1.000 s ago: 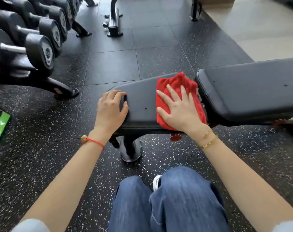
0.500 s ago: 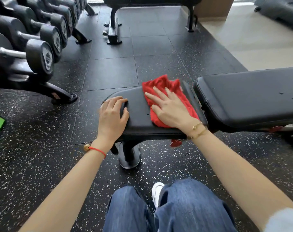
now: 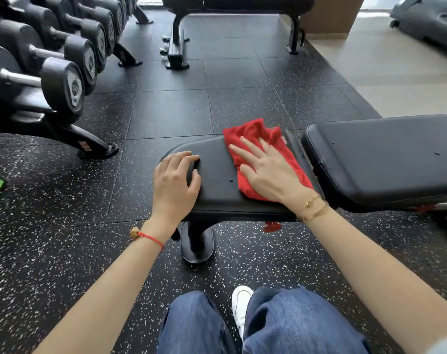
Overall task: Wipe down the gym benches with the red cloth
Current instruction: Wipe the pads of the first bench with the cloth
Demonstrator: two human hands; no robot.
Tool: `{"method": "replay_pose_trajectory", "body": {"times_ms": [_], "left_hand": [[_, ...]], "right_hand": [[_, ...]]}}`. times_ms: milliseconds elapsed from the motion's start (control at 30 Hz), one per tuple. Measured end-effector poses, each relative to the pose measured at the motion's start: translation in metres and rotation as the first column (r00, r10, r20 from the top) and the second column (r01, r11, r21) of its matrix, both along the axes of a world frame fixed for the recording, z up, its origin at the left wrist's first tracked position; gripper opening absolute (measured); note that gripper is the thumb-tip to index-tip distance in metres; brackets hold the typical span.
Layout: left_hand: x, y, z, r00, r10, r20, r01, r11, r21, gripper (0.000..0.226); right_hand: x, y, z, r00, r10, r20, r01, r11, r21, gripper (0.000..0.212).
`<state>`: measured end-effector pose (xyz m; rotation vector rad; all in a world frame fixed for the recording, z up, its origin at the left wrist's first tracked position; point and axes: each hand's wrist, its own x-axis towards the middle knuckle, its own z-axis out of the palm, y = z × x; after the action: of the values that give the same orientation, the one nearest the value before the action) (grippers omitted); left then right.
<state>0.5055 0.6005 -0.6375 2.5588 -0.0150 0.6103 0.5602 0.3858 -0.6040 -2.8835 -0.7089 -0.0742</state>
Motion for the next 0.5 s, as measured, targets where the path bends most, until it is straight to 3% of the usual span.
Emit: {"method": "replay_pose_trajectory", "body": {"times_ms": [100,333,500], "left_hand": [[0.000,0.001,0.001,1.000,-0.003,-0.005,0.003,1.000,-0.010,0.032],[-0.017,0.012,0.012,0.999,0.024,-0.036,-0.026,0.997,-0.069,0.029],[-0.033,0.038,0.015,0.995,0.096,-0.011,-0.097,0.992,-0.087,0.032]], "right_hand": [[-0.029,-0.020,-0.002,0.995,0.097,0.030,-0.099,0.993,0.070,0.051],[0.019,0.019,0.001,0.993,-0.122,-0.010,0.122,0.992,-0.019,0.051],[-0.014,0.078,-0.002,0.987,0.162,0.008,-0.162,0.986,-0.033,0.053]]}}
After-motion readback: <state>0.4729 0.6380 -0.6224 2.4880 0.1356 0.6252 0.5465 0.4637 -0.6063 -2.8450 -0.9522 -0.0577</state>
